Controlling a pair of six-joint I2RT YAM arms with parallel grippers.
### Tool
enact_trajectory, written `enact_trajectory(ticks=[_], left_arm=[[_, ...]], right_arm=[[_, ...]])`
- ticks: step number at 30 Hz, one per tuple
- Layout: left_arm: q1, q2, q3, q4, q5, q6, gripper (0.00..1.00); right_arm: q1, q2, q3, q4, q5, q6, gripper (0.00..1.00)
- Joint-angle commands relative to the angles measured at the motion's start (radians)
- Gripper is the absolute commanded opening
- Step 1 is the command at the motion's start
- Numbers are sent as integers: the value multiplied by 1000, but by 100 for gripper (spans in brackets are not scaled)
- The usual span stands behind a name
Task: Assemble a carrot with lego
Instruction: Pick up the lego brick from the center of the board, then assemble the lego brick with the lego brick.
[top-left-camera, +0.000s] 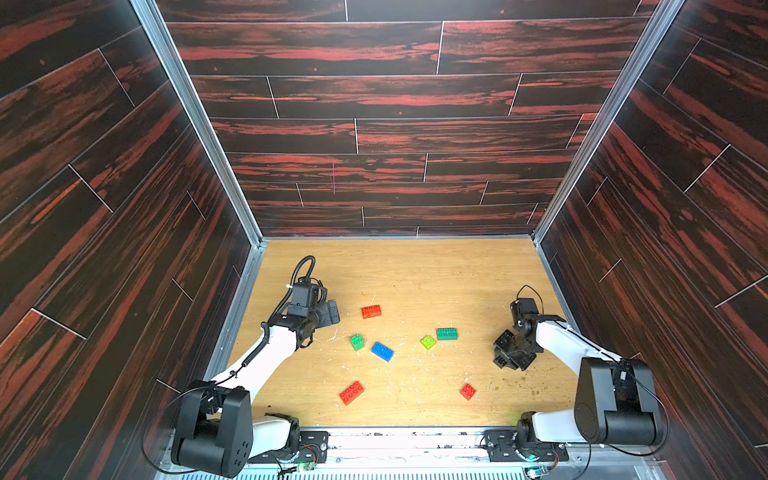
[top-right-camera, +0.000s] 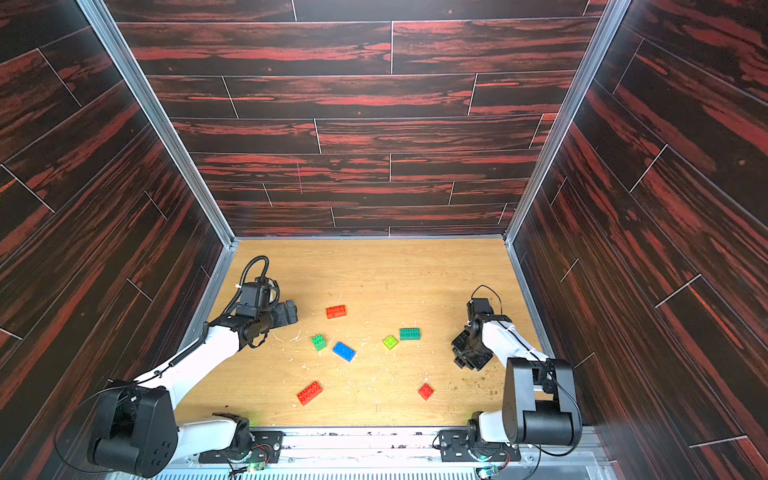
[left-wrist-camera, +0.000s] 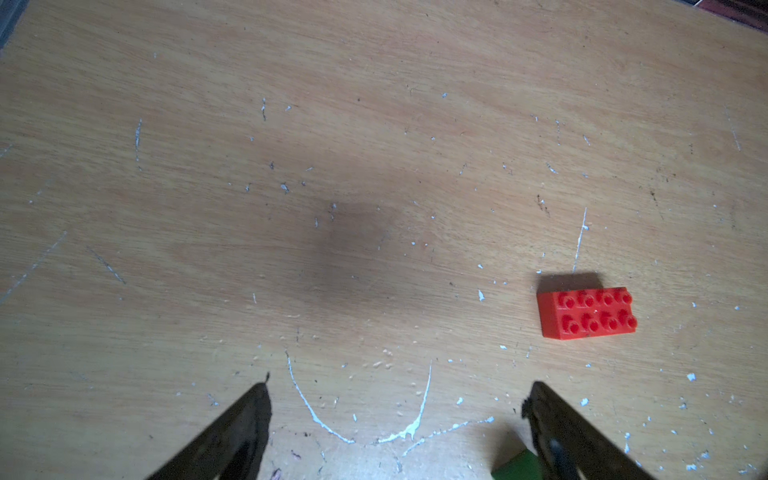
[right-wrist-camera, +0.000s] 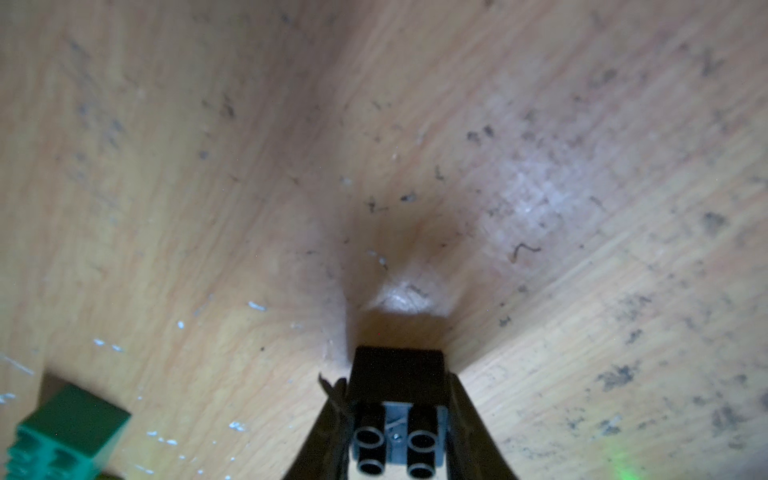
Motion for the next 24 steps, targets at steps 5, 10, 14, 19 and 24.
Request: enact_trajectory(ticks=[5,10,14,19,24], left_arm=[[-3,-29,-10,-19,-19,1,97],[-3,-34,-17,-20,-12,3,97],[-3,-41,-28,-15,-6,3,97],[-3,-49,-31,-15,-1,3,97],[-3,-55,-30,-14,1,4,97]], right_arm=[[5,-4,50,2,-20,-60,20],[77,54,162,1,-72,-205,19],[194,167,322,-58,-52,-334,15],[302,273,450,-90,-26,-446,14],[335,316,495,-88,-43,-485,14]])
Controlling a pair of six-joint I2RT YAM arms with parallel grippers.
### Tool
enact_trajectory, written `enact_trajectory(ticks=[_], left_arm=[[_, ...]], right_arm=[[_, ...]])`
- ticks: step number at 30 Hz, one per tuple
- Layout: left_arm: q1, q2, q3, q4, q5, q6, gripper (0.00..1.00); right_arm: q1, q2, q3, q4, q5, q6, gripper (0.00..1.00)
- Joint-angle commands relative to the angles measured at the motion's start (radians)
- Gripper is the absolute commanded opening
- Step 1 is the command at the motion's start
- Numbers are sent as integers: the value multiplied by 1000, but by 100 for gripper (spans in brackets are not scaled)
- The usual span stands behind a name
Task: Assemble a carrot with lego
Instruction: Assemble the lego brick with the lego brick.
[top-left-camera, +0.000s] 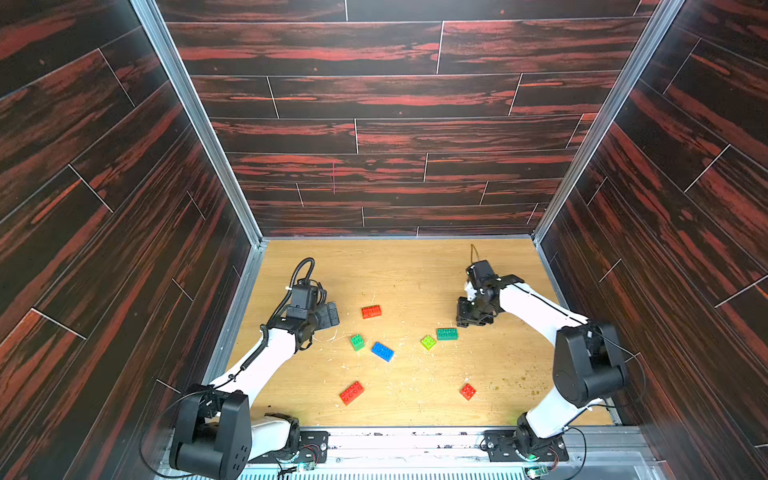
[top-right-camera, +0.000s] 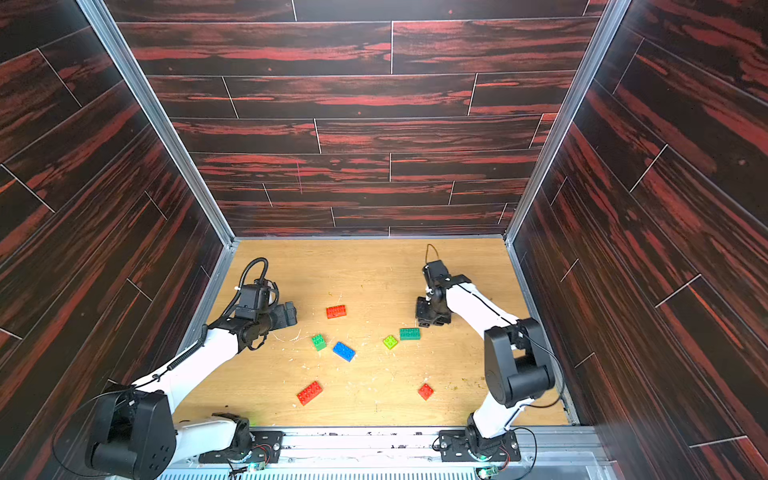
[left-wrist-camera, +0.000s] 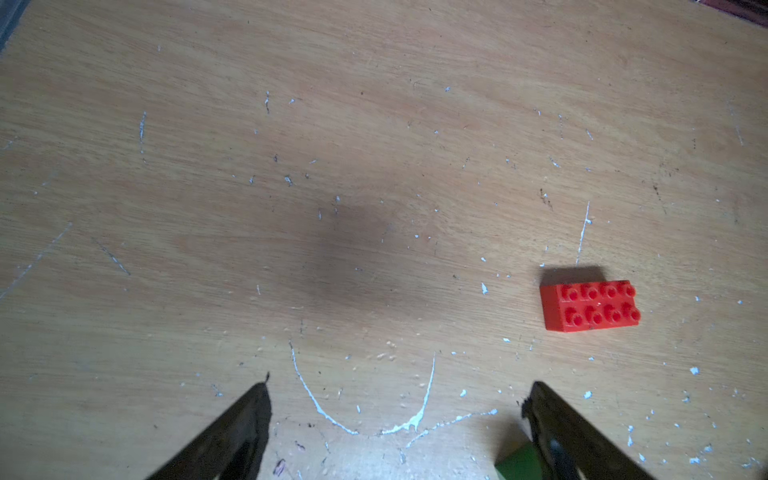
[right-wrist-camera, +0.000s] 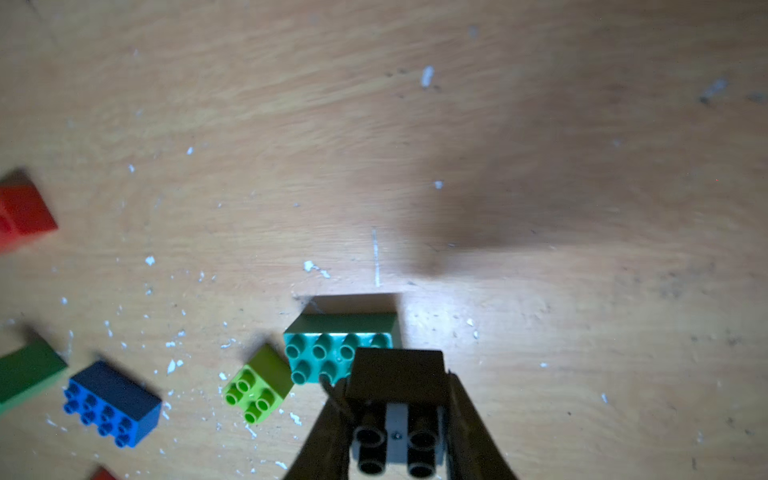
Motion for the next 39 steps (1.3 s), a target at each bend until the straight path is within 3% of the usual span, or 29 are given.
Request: enact_trajectory(ticks=[1,24,39], left_arm=[[-3,-31,-8,-11,1,4,97],[-3,-25,-10,-20,-9,13,97],[-3,-30,-12,-24,-16,17,97]], right_arm=[[12,47,35,-46,-3,-65,14],[67,129,34,-75,69,-48,11],[67,161,-12,-54,42,-38,10]])
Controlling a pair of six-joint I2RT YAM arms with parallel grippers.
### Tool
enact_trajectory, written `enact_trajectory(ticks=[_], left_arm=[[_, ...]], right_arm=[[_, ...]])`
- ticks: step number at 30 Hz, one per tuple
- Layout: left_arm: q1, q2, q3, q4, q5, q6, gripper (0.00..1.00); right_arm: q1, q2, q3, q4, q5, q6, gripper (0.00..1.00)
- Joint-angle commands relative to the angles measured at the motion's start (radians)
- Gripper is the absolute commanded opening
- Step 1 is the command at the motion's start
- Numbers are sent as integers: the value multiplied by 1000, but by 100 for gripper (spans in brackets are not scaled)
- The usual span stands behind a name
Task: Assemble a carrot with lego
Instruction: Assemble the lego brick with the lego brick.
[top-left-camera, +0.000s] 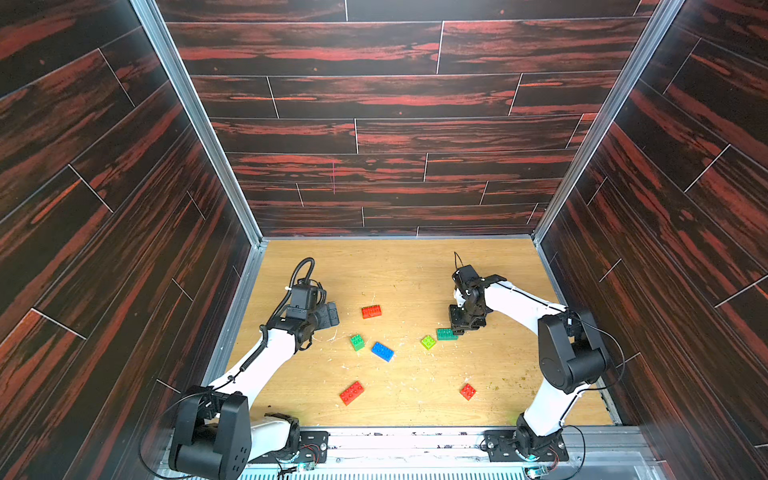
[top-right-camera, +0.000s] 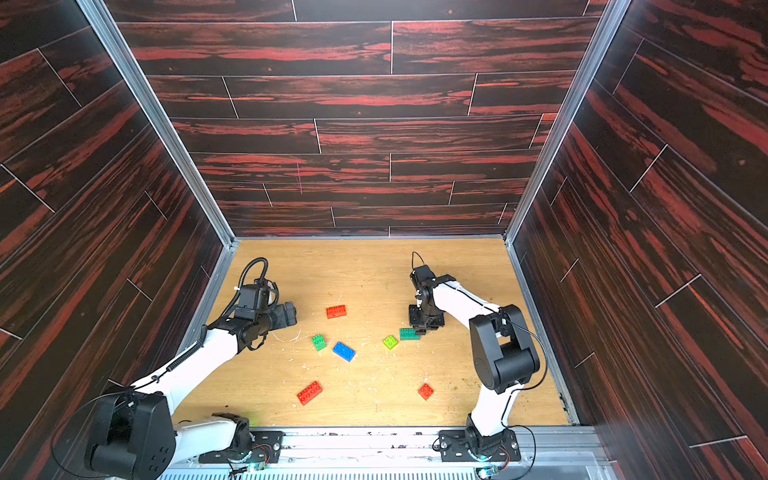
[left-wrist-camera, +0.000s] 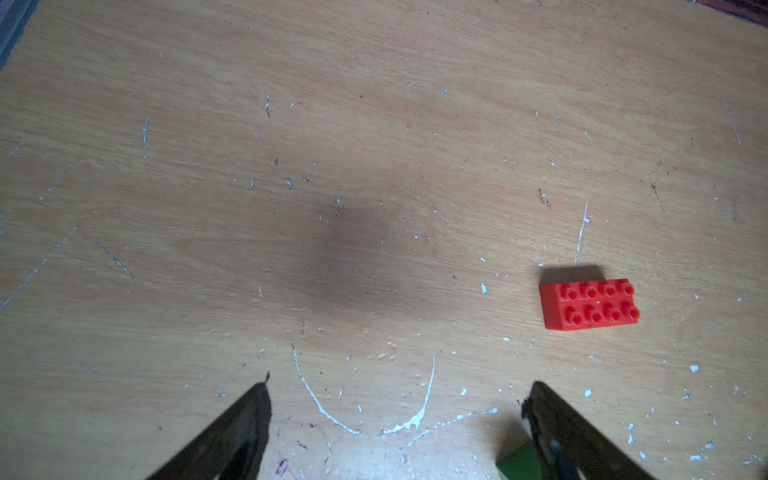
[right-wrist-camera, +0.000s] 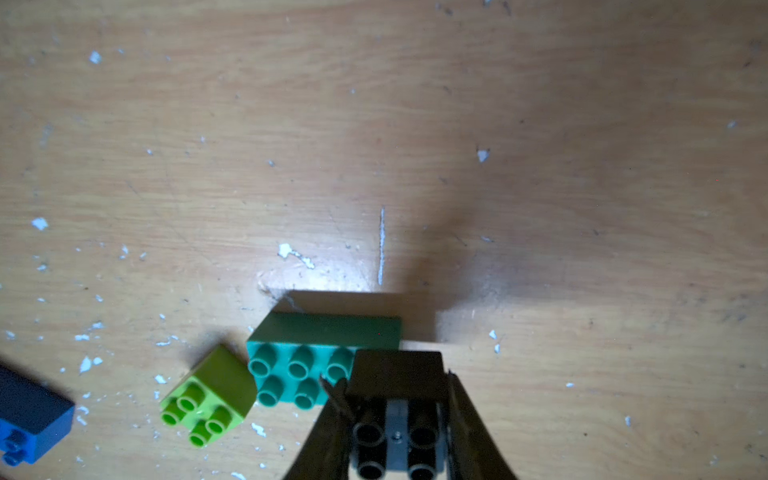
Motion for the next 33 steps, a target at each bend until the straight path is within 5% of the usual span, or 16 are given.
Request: enact_trajectory(ticks=[1,28,33], left_arm=[[-4,-27,-13,-23,-16,5,97],[-3,-35,-12,-29,-22,5,97],[-3,-39,-11,-31,-24,7,97]], right_arm=[[6,59,-36,-13,-6,6,9],[35,123,-32,-49,77,23,5],[36,92,0,-69,71,30,12]])
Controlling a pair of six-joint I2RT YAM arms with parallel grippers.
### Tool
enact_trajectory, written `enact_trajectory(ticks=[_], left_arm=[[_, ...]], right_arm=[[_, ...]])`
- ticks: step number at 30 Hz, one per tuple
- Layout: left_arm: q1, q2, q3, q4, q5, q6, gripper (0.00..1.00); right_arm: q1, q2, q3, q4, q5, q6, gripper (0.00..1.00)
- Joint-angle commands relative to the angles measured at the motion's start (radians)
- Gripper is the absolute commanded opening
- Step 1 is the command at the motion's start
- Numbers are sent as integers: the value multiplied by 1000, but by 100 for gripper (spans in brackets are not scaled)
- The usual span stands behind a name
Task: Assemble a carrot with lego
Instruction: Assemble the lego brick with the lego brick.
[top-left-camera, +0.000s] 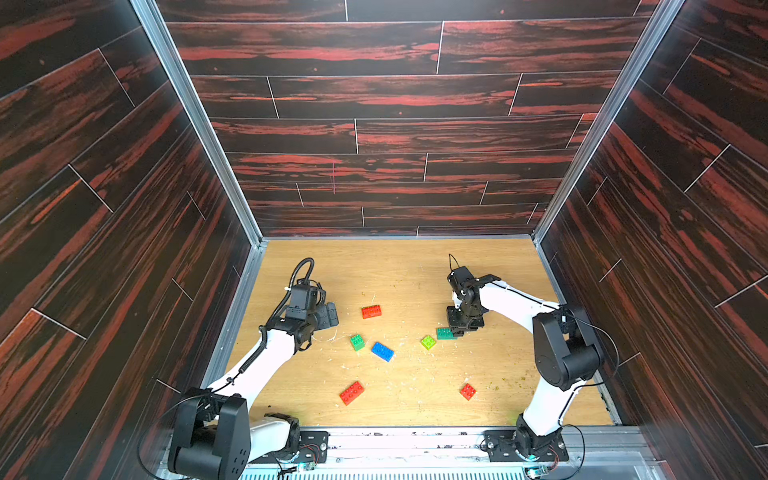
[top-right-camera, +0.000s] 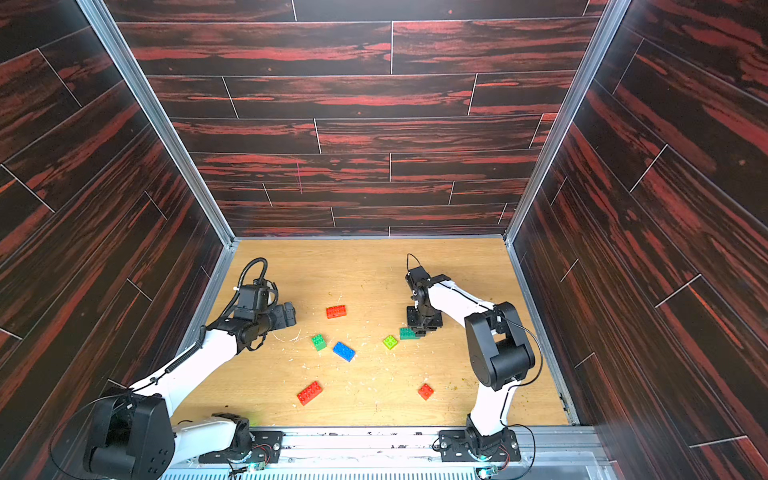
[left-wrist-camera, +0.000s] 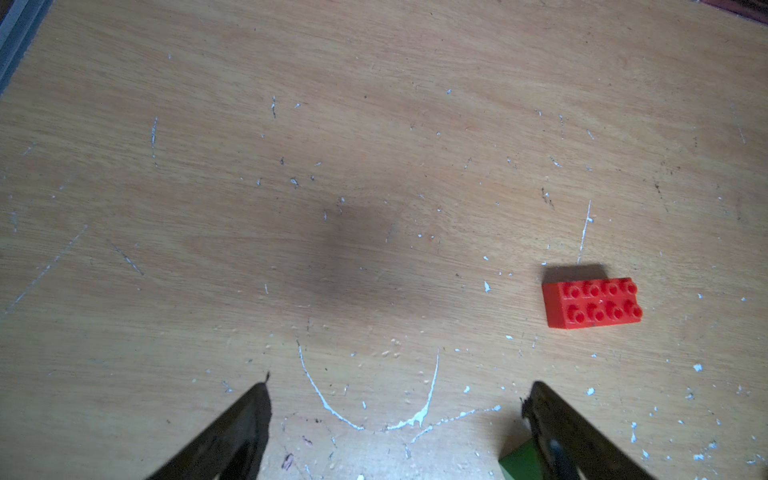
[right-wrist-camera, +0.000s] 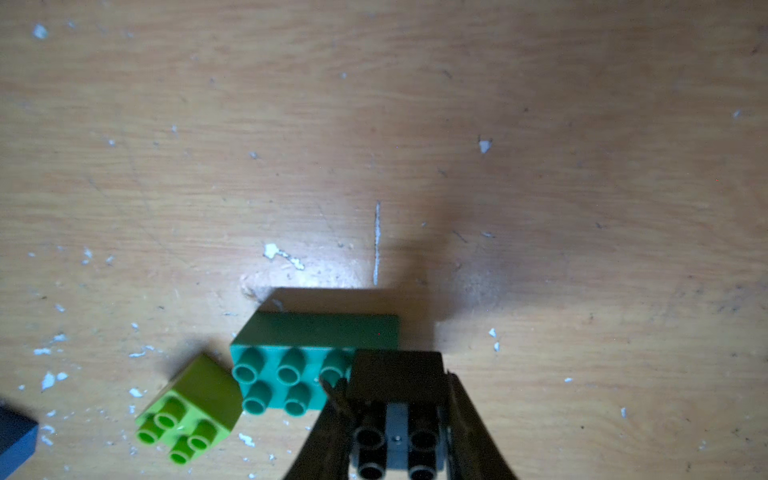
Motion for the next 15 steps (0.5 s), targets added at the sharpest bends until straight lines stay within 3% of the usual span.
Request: enact_trajectory(ticks=[1,15], left_arm=[[-3,-29,-11,-20,-17,7,97],[-3,-43,-14,-17,-19,6,97]], right_arm=[[7,52,-14,-48,18,10,14],[0,11,79,-107,-2,-13,40]])
